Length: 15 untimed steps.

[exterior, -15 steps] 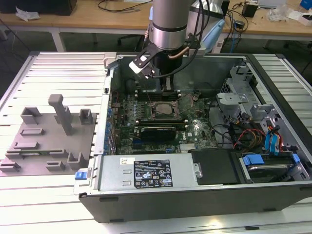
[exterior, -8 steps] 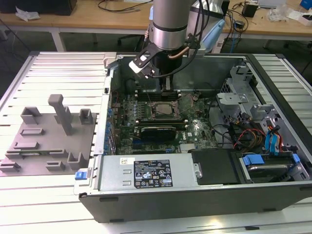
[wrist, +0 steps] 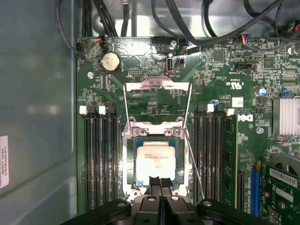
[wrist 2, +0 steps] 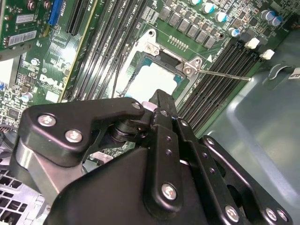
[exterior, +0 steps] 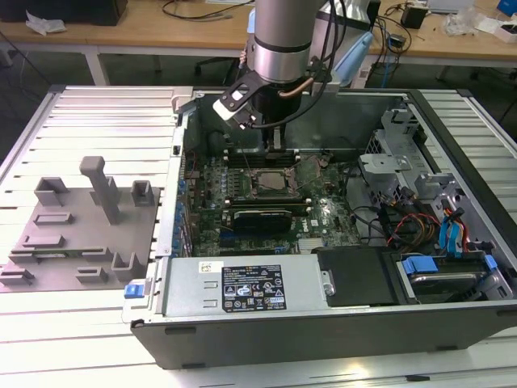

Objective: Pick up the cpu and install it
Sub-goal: 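Close the cpu cover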

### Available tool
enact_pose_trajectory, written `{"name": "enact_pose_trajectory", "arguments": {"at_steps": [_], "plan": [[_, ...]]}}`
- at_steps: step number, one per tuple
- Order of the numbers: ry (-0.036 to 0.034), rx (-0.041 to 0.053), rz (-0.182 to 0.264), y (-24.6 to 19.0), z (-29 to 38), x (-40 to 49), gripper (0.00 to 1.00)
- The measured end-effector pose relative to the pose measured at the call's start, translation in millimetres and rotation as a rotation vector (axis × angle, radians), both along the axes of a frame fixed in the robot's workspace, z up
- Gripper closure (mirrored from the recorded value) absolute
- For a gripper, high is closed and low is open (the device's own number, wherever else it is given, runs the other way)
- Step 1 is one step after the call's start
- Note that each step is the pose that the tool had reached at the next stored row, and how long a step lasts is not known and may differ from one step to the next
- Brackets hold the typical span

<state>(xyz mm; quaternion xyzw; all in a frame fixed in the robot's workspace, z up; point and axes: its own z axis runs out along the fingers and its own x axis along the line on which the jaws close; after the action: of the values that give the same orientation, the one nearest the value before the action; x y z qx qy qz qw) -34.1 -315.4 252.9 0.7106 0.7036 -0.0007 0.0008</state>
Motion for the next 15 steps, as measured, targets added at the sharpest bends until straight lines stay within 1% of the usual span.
{"name": "enact_pose_trajectory", "arguments": {"at_steps": [1, 5, 7, 8, 9, 11, 15], "plan": [[0.0032, 0.0000, 0.000, 0.0, 0.0, 0.0, 0.89], [0.0099, 0.0000, 0.000, 0.0, 0.0, 0.0, 0.89], [0.0156, 0.0000, 0.000, 0.0, 0.0, 0.0, 0.89], [0.0201, 0.0000, 0.000, 0.0, 0.0, 0.0, 0.89], [0.0223, 0.0000, 0.000, 0.0, 0.0, 0.1, 0.89], [0.0223, 0.0000, 0.000, 0.0, 0.0, 6.2, 0.89], [0.0223, 0.0000, 0.000, 0.0, 0.0, 22.2, 0.89]]}}
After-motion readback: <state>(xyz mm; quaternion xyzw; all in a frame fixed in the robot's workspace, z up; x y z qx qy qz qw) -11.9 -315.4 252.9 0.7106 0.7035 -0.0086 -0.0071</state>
